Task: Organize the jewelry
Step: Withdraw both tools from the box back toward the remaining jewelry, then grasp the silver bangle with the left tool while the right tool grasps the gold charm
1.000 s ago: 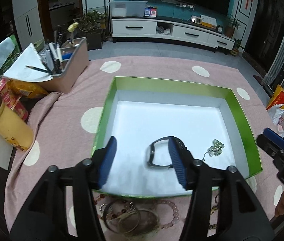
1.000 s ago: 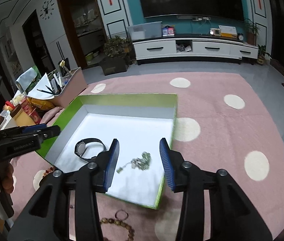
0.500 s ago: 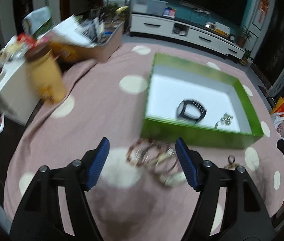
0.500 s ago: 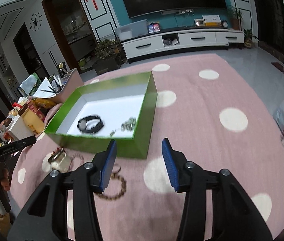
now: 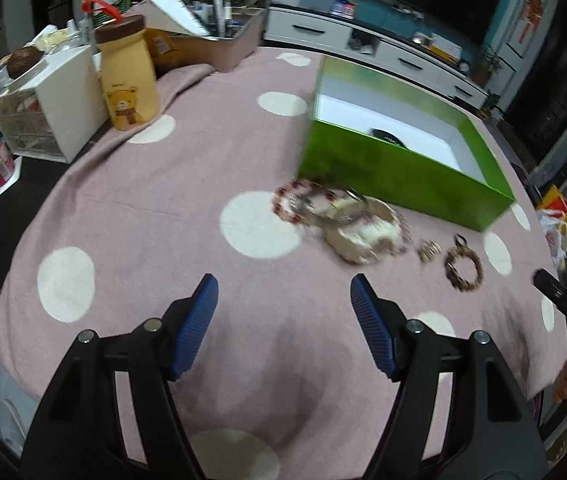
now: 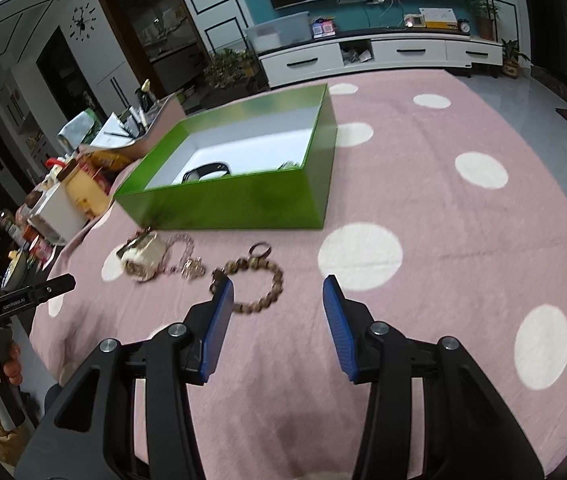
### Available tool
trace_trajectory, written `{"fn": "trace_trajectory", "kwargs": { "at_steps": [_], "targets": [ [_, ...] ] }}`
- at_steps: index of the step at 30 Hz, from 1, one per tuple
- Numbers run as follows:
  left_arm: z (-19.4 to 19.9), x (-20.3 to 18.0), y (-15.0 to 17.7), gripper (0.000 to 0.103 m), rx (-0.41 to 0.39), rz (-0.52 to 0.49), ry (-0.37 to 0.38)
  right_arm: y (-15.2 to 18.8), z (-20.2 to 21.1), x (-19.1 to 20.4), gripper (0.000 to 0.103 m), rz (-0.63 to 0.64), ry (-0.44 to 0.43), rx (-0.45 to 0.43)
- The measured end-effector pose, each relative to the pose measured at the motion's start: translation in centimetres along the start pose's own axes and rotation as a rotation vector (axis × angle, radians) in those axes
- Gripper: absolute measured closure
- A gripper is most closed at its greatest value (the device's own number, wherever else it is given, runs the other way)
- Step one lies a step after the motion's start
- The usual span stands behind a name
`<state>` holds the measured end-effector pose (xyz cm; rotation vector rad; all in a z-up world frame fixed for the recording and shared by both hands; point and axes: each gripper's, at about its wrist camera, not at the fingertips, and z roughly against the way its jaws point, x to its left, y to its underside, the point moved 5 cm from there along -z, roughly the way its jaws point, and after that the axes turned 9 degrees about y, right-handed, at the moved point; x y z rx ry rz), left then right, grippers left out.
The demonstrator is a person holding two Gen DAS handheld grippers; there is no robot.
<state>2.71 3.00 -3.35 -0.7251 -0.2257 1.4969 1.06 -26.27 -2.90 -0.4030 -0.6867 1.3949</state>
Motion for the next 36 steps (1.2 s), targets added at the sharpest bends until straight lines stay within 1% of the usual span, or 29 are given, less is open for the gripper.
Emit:
{"fn": "trace_trajectory", "kwargs": {
  "at_steps": [5, 8, 10, 13, 20, 23, 26, 27, 29, 30, 32, 34, 35, 36],
  "targets": [
    [-0.8, -2.5, 1.6, 0.033, 0.026, -0.066, 0.068, 1.1, -1.1, 0.6, 0.056, 0.013, -0.007, 0.038],
    [-1.5, -3.9, 2.2, 0.033, 0.042, -0.094, 0.095, 1.5, -2.0, 1.0, 0.056, 0.031, -0.007, 0.057],
    [-1.9, -4.7, 2.5, 0.033, 0.053, -0.107, 0.124, 1.6, -2.7, 1.2, 0.056, 0.046, 0.009, 0.063],
    [-2.3, -5.0, 2.6, 0.033, 0.054, -0.104, 0.157, 1.7, -3.4, 1.2, 0.056, 0.052, 0.024, 0.074],
    [-2.6, -3.6, 1.5, 0.034, 0.025, -0.063, 0.159, 1.6, -3.9, 1.9, 0.056, 0.069, 0.007, 0.082],
    [-2.9, -2.7, 0.7, 0.041, 0.007, -0.05, 0.155, 1.5, -4.1, 2.4, 0.056, 0.08, 0.001, 0.081],
    [-2.9, -1.5, -0.3, 0.049, -0.025, -0.07, 0.109, 1.4, -4.2, 2.9, 0.056, 0.096, -0.005, 0.08],
    [-3.0, -1.2, -0.6, 0.051, -0.029, -0.077, 0.102, 1.4, -4.2, 3.0, 0.056, 0.1, -0.006, 0.079],
    [-3.4, -0.4, -1.4, 0.052, -0.033, -0.095, 0.077, 1.2, -4.4, 3.2, 0.056, 0.102, -0.007, 0.079],
    [-3.6, 0.1, -1.8, 0.055, -0.031, -0.102, 0.062, 1.1, -4.5, 3.2, 0.056, 0.101, -0.007, 0.08],
    [-4.1, 0.8, -2.6, 0.059, -0.021, -0.086, 0.074, 1.0, -4.7, 3.3, 0.056, 0.1, -0.005, 0.081],
    [-4.8, 1.3, -3.1, 0.059, 0.01, -0.038, 0.111, 1.0, -4.9, 3.4, 0.056, 0.102, -0.002, 0.084],
    [-5.1, 1.6, -3.2, 0.06, 0.027, -0.015, 0.114, 1.0, -5.0, 3.5, 0.056, 0.102, -0.002, 0.087],
    [-5.7, 1.9, -3.5, 0.065, 0.047, 0.02, 0.125, 1.0, -5.1, 3.5, 0.056, 0.102, -0.003, 0.087]
  ]
}}
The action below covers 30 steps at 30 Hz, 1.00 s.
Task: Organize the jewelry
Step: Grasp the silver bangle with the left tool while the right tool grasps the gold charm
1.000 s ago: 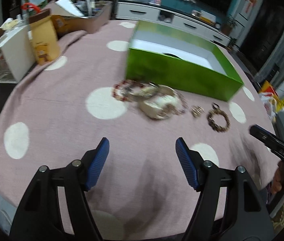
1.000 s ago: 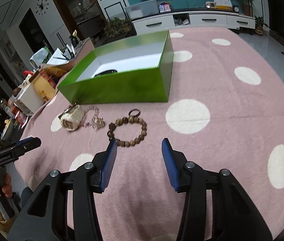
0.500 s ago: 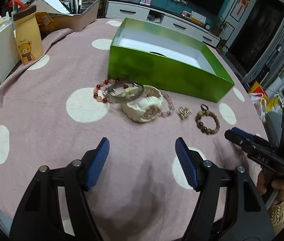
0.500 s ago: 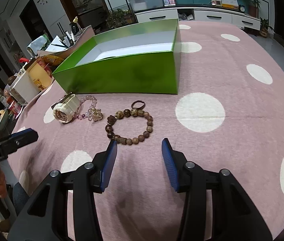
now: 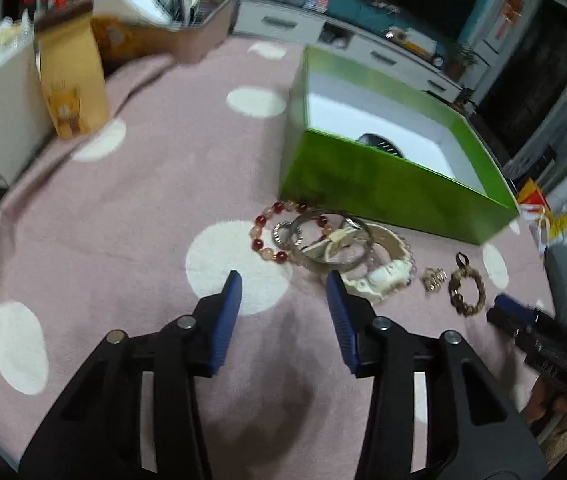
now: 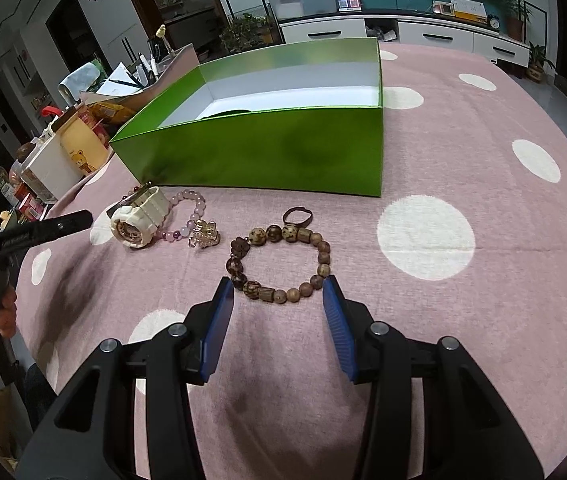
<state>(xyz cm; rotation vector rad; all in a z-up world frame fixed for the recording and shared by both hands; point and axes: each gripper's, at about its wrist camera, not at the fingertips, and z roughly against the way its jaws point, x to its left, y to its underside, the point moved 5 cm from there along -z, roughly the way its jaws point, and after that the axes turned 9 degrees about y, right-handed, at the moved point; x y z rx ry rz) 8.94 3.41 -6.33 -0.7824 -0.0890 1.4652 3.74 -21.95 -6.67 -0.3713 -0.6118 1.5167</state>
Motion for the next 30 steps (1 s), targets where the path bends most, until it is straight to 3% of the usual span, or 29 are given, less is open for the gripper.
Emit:
{"fn": "trace_trajectory", "kwargs": {
  "at_steps": [7, 10, 15, 23, 26, 27, 30],
  "targets": [
    [-2.1, 1.0, -2.0, 0.071, 0.072, 0.213, 0.132, -0.2, -0.4, 0.5, 0.056, 0.005, -0.01, 0.0],
    [-2.6, 1.0, -2.7, 0.072, 0.091, 0.252, 0.139, -0.2, -0.5, 0.5, 0.056, 0.002, -0.015, 0.002],
    [-3.3, 0.6, -3.9, 0.073, 0.108, 0.275, 0.151, -0.1, -0.7, 0.3, 0.056, -0.006, -0.022, 0.004],
    [-5.4, 1.0, -4.1, 0.086, 0.168, 0.309, 0.089, -0.2, -0.6, 0.2, 0.056, -0.013, -0.033, -0.006],
    [-5.5, 0.6, -3.9, 0.088, 0.162, 0.302, 0.088, -0.3, -0.6, 0.1, 0.056, -0.014, -0.033, -0.01],
    [-5.5, 0.5, -3.9, 0.094, 0.157, 0.296, 0.077, -0.3, -0.6, 0.1, 0.056, -0.013, -0.034, -0.01],
    [-4.9, 0.0, -4.2, 0.098, 0.116, 0.273, 0.084, -0.3, -0.6, 0.3, 0.056, -0.005, -0.037, -0.012]
  ]
}}
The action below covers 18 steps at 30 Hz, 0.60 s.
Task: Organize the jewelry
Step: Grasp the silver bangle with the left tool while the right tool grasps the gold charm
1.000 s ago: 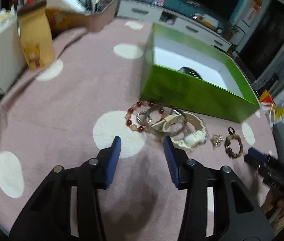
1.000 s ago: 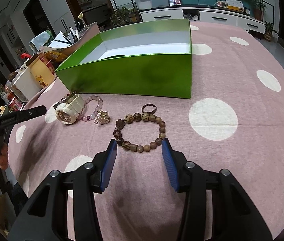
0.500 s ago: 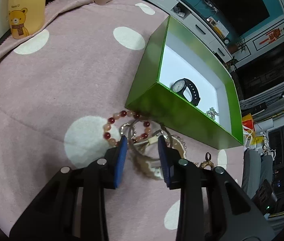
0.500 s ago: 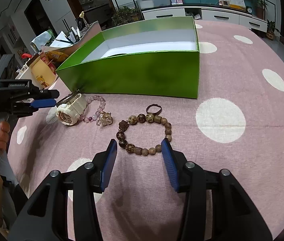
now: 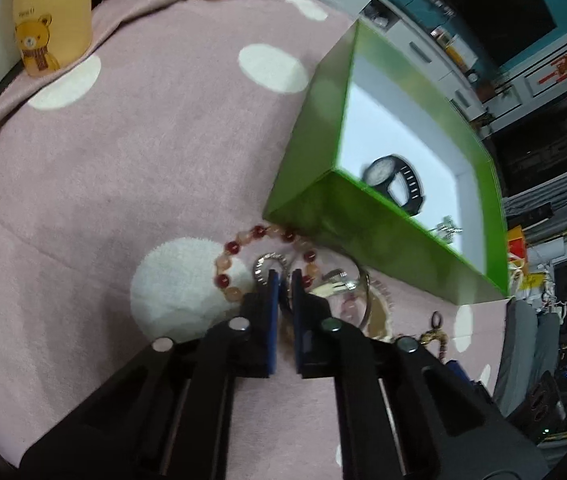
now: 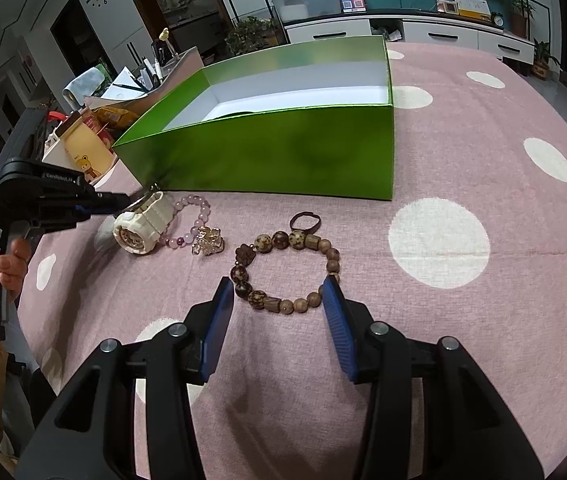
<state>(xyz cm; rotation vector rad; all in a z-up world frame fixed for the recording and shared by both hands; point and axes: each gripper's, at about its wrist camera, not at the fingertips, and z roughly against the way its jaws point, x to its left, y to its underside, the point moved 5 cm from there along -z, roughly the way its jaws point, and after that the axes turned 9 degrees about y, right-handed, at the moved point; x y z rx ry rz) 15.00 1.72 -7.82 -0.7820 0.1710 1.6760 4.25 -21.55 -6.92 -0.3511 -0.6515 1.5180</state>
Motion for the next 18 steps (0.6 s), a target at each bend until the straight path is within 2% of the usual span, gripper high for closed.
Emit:
{"fn": "trace_trajectory", "kwargs": {
  "at_steps": [5, 9, 14, 18],
  "targets": [
    [2.0, -2.1, 0.0, 0.098, -0.084, -0.093, 0.009, -0.3, 0.3, 1.2, 0.057, 0.06, -0.013, -0.024],
    [3.6, -3.9, 0.6, 0.098, -0.138, -0.177, -0.026, -1.1, -0.1, 3.5, 0.057, 0.157, -0.039, -0.053],
    [4.4, -3.7, 1.7, 0.098, -0.147, -0.212, -0.035, -2.2, -2.1, 6.3, 0.062, 0.293, -0.023, -0.05],
    [4.6, -3.0, 2.3, 0.098, -0.136, -0.222, -0.047, -2.8, -3.7, 7.3, 0.067, 0.353, -0.007, -0.024]
  ]
}}
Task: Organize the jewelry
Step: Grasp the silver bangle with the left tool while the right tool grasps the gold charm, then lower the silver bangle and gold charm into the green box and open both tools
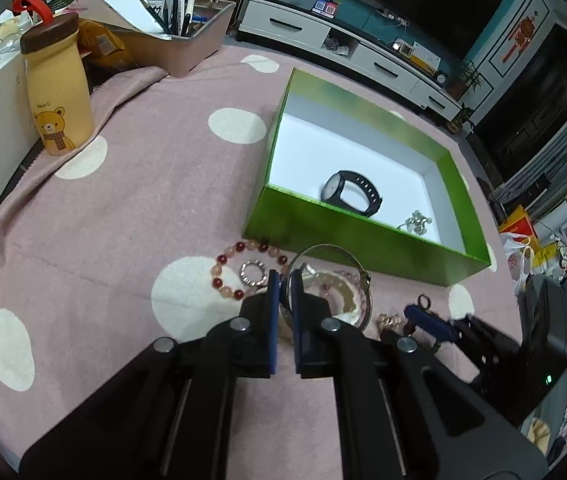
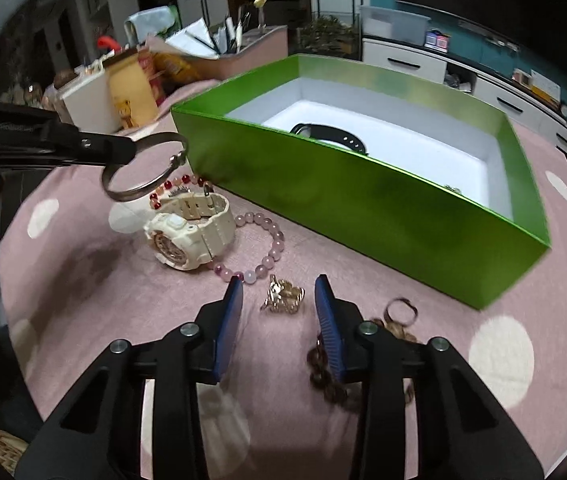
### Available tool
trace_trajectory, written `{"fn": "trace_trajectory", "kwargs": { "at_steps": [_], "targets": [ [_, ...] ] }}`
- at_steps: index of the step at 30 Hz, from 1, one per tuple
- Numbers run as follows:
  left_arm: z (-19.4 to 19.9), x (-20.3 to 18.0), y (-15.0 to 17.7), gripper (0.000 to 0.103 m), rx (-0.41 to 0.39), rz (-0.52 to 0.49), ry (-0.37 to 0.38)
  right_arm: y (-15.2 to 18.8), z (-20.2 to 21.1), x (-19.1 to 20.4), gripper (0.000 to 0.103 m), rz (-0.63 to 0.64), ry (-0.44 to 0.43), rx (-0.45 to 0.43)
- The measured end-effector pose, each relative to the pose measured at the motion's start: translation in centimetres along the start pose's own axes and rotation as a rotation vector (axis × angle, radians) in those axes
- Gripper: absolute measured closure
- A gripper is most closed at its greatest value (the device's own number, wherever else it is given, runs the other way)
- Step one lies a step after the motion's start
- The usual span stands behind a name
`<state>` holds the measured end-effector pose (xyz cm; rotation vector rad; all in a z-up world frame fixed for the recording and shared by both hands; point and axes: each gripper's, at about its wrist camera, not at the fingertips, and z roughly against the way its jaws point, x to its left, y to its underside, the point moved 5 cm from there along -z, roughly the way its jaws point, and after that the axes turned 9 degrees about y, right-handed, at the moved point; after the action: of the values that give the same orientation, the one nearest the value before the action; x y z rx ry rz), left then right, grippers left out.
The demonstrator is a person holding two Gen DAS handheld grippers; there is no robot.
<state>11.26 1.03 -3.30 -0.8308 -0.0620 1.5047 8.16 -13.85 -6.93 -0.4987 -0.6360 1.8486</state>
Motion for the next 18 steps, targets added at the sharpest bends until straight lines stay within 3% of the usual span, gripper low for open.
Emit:
{"fn": "trace_trajectory", "kwargs": {
  "at_steps": [4, 8, 18],
  "targets": [
    [-0.2, 0.3, 0.5, 0.098, 0.011, -0.009, -0.002, 0.1, -1.3, 0.2, 0.081, 0.034, 0.011, 0.04],
    [-0.1, 0.4, 0.6, 0.098, 0.007, -0.018, -0.004, 0.2, -1.1, 0.3, 0.082, 0.033, 0.009, 0.026],
    [1.9, -1.4, -2.1, 0.098, -0.055, -0.075, -0.016, -2.4, 4.2, -2.1, 0.082, -0.008, 0.046, -0.114]
  ]
}}
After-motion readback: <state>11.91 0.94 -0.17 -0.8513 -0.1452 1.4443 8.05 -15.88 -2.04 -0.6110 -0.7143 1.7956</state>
